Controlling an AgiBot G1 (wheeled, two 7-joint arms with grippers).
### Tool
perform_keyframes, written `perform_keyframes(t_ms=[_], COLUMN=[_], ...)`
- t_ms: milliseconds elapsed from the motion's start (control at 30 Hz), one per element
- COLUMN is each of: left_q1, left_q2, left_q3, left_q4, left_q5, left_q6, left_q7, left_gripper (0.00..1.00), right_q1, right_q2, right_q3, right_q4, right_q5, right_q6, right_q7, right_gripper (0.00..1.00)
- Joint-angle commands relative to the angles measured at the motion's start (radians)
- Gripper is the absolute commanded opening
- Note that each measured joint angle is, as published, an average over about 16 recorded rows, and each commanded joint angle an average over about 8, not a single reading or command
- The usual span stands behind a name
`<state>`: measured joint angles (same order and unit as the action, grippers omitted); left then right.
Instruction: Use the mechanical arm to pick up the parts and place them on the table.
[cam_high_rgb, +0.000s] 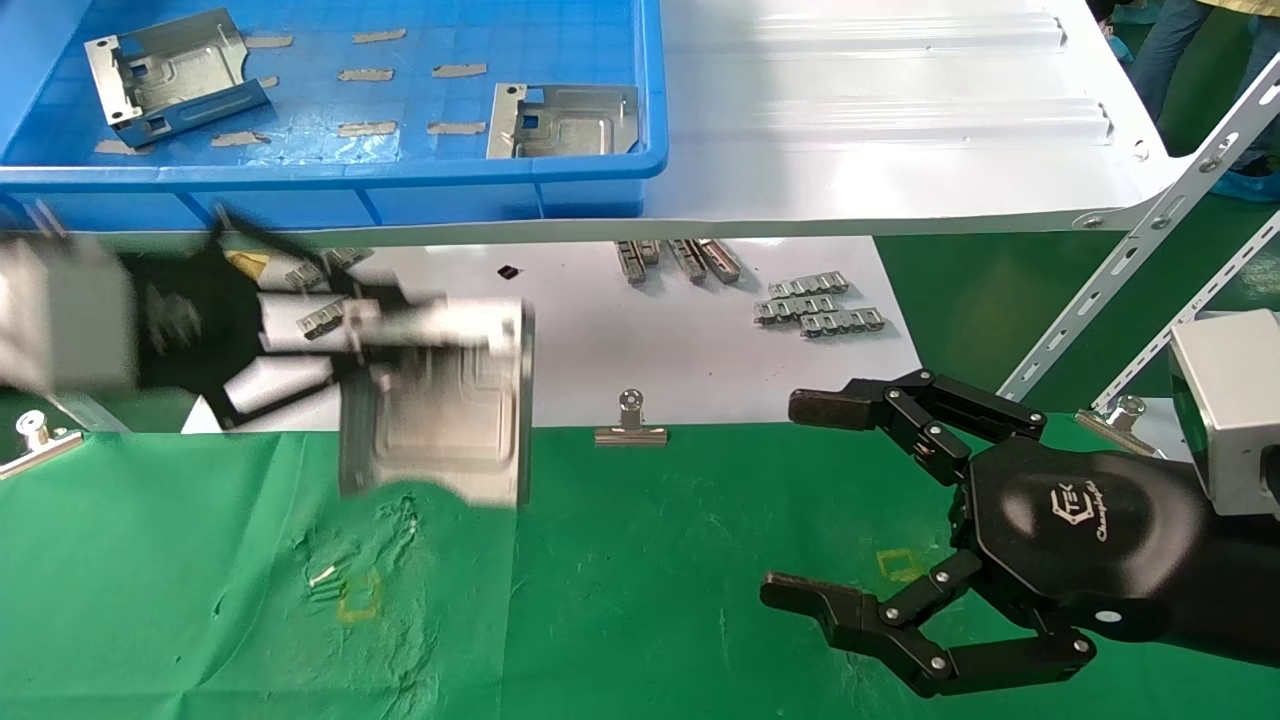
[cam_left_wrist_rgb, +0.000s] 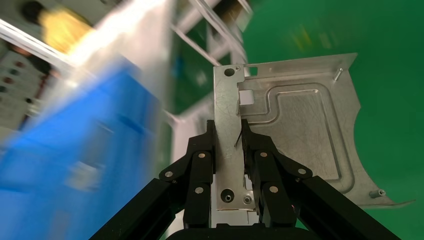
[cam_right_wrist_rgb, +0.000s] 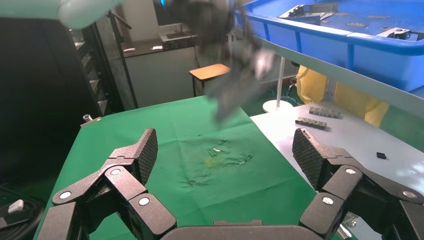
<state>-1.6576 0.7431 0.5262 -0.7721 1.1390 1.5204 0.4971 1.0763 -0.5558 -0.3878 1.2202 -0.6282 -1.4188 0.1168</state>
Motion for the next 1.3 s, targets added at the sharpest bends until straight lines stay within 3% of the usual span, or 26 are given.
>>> perform_keyframes(t_ms=[33, 300, 667, 700, 767, 933, 967, 1067, 1300], left_q1=[0.064, 0.172, 0.158, 0.154, 0.148, 0.136, 0.134, 0.128, 0.101], left_q2=[-0.023, -0.02, -0.017, -0.014, -0.005, 0.015, 0.017, 0.021, 0.021], left_q3=[0.012, 0.043, 0.086, 0.088, 0.093, 0.103, 0.105, 0.109, 0.099], left_q4=[-0.046, 0.046, 0.189, 0.204, 0.233, 0.288, 0.294, 0.306, 0.353], left_q5=[0.01, 0.078, 0.136, 0.141, 0.153, 0.184, 0.19, 0.198, 0.16], left_q6=[-0.03, -0.099, -0.018, -0.018, -0.028, -0.07, -0.077, -0.08, -0.001], left_q7=[0.101, 0.209, 0.301, 0.311, 0.328, 0.362, 0.368, 0.375, 0.298], left_gripper=[0.0, 0.0, 0.0, 0.05, 0.25, 0.86, 0.94, 1.0, 1.0], right_q1=[0.0, 0.0, 0.0, 0.0, 0.0, 0.0, 0.0, 0.0, 0.0], right_q2=[0.0, 0.0, 0.0, 0.0, 0.0, 0.0, 0.0, 0.0, 0.0], right_q3=[0.0, 0.0, 0.0, 0.0, 0.0, 0.0, 0.0, 0.0, 0.0], right_q4=[0.0, 0.0, 0.0, 0.0, 0.0, 0.0, 0.0, 0.0, 0.0], right_q5=[0.0, 0.0, 0.0, 0.0, 0.0, 0.0, 0.0, 0.0, 0.0], right_q6=[0.0, 0.0, 0.0, 0.0, 0.0, 0.0, 0.0, 0.0, 0.0], right_q7=[0.0, 0.0, 0.0, 0.0, 0.0, 0.0, 0.0, 0.0, 0.0], right_gripper=[1.0, 1.0, 1.0, 1.0, 1.0, 1.0, 1.0, 1.0, 1.0])
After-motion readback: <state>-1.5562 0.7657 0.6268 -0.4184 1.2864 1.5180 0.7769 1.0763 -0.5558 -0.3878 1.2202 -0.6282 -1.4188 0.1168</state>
